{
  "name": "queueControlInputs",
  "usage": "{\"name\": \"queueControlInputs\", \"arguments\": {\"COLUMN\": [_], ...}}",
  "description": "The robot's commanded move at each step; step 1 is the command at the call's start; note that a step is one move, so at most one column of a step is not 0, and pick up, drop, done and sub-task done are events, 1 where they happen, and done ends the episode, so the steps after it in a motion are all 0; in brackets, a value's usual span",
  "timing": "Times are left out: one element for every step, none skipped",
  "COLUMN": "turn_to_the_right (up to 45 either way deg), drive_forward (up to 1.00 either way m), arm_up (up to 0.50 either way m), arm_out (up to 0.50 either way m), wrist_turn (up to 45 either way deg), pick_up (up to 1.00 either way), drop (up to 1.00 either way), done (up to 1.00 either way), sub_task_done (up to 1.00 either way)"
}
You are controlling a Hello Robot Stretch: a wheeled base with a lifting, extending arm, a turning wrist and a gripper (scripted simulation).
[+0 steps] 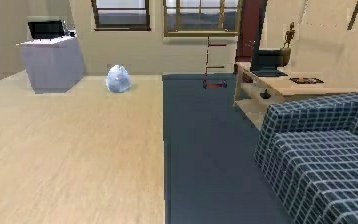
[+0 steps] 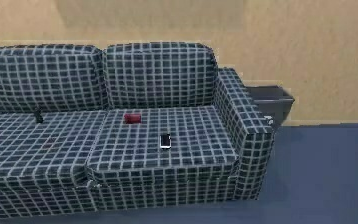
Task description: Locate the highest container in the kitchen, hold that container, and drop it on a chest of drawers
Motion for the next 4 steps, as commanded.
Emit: {"name": "queueControlInputs", "arguments": {"turn_to_the_right": [-45.0, -12.0, 0.0, -3.0], "drive_forward": [0.0, 0.0, 1.0, 0.0], "arm_up": [0.0, 0.0, 0.0, 0.0], "arm_out": [0.0, 0.0, 0.0, 0.0], "wrist_turn": [0.0, 0.0, 0.0, 0.0], "pick_up": [0.0, 0.0, 0.0, 0.0], "drop": [0.0, 0.0, 0.0, 0.0], "done": [0.0, 0.0, 0.0, 0.0], "sub_task_done": [0.0, 0.0, 0.0, 0.0]}}
